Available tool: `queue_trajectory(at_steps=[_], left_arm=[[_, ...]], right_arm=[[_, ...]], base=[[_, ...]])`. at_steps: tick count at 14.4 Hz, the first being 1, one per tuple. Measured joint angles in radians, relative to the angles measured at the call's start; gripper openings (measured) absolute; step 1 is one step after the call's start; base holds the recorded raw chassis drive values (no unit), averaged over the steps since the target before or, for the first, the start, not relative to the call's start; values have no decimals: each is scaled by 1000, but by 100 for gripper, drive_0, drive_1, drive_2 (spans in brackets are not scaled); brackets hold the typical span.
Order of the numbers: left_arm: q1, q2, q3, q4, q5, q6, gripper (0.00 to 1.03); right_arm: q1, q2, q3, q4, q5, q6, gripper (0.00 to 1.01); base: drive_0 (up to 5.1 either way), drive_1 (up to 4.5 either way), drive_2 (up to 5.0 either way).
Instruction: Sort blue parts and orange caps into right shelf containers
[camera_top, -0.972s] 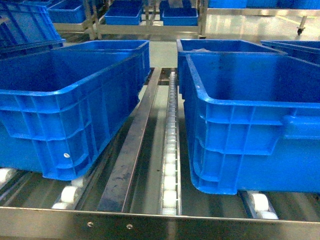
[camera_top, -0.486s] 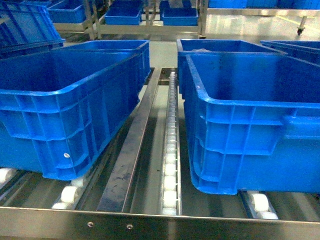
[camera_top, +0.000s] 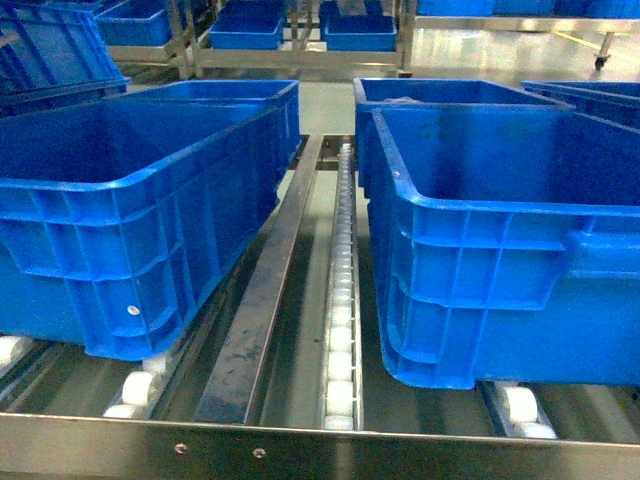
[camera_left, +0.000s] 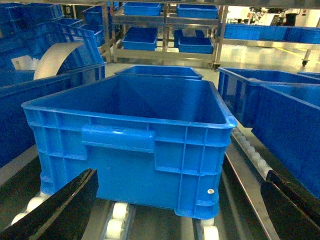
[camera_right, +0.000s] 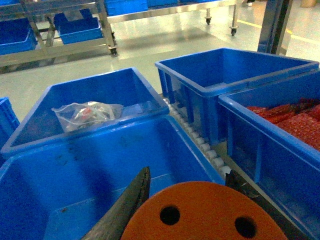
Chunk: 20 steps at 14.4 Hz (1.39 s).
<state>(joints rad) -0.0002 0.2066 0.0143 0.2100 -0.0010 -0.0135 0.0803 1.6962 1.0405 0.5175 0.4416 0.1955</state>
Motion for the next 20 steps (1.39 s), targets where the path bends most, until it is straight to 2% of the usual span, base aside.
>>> queue_trajectory(at_steps=[5,7,10,11,12,16,17,20], left_arm=[[0,0,0,0,0,0,98],[0,0,0,0,0,0,98],[0,0,0,0,0,0,98],[0,0,0,0,0,0,98],[0,0,0,0,0,0,98],[0,0,0,0,0,0,98],[0,0,0,0,0,0,98],[0,0,0,0,0,0,98]], right_arm=[[38,37,27,-8,-16,25,41],[39,64,34,-13,-12,43,41],[39,65,34,-17,4,48,41],[39,65,34,-39,3,52,47],[39,69,34,-39,3,55,60],[39,69,34,-38,3,59,96],[39,69,34,-38,3,63,100],[39,69,34,-39,3,63,98]], base=[[0,0,0],[0,0,0],[0,0,0],[0,0,0],[0,0,0],[0,0,0],[0,0,0],[0,0,0]])
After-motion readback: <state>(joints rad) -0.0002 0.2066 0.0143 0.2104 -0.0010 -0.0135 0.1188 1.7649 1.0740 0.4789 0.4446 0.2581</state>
